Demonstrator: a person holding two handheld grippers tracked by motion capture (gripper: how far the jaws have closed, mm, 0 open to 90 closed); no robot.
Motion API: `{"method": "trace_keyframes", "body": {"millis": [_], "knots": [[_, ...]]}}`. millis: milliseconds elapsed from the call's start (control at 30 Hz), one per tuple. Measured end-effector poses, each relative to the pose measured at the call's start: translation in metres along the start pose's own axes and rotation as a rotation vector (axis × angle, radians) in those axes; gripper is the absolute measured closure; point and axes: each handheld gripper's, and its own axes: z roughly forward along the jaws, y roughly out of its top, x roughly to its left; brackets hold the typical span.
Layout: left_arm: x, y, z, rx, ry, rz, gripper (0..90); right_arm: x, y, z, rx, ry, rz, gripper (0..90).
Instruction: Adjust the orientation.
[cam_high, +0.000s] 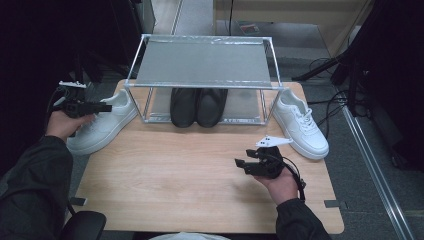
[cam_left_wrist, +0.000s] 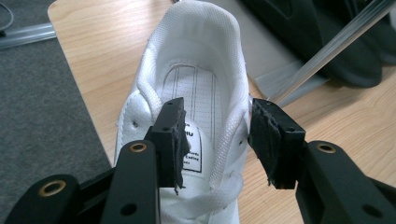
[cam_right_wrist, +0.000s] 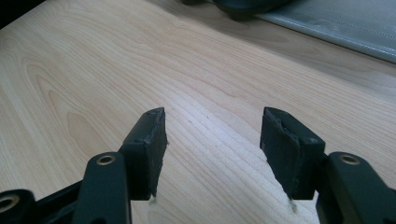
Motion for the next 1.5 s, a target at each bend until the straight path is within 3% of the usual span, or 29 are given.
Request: {"method": "trace_keyframes", "body": {"millis": [200,233,300,333,367,533,633,733,867,967,1200,1367,1500], "knots": [[-0.004,-0.006,0.003,0.014,-0.012,0.043,56.0,0.000,0.000,0.000,-0.002,0.001,-0.003,42.2],[-0.005,-0.007,0.005,0.027,-0.025,0.048,56.0,0.000,0.000,0.000,-0.003,0.001,-0.002,42.2],[-0.006,-0.011,0.012,0.097,-0.023,0.054,55.9,0.000,0.000,-0.001,-0.003,0.001,-0.002,42.2],[-0.008,-0.015,0.016,0.111,-0.018,0.094,55.7,0.000,0.000,-0.001,-0.003,0.001,-0.002,42.2],[-0.009,-0.016,0.017,0.094,-0.027,0.103,55.8,0.001,0.000,-0.001,-0.002,0.002,-0.002,42.1],[-0.007,-0.013,0.019,0.080,-0.033,0.062,56.7,0.000,0.000,0.000,0.000,-0.001,0.001,42.0],[-0.007,-0.011,0.023,0.095,-0.037,0.063,59.1,0.000,0.000,0.000,-0.001,0.002,-0.001,42.0],[-0.008,-0.009,0.028,0.110,-0.021,0.066,66.4,0.001,0.000,0.001,0.002,0.002,-0.001,42.0],[-0.008,-0.007,0.025,0.121,-0.033,0.056,75.6,0.001,0.000,0.000,0.002,0.002,-0.003,41.9],[-0.006,-0.006,0.021,0.118,-0.041,0.015,81.2,0.000,0.000,0.000,-0.001,-0.002,0.001,41.8],[0.004,-0.005,-0.006,0.094,-0.067,-0.099,82.7,-0.001,0.000,0.000,-0.007,-0.001,0.004,41.8],[-0.002,-0.007,-0.025,0.093,-0.099,-0.127,82.7,0.000,0.002,0.003,-0.008,0.007,-0.006,41.8],[-0.011,-0.011,-0.038,0.093,-0.095,-0.113,82.7,0.002,0.004,0.005,-0.009,0.020,-0.016,41.8]]}}
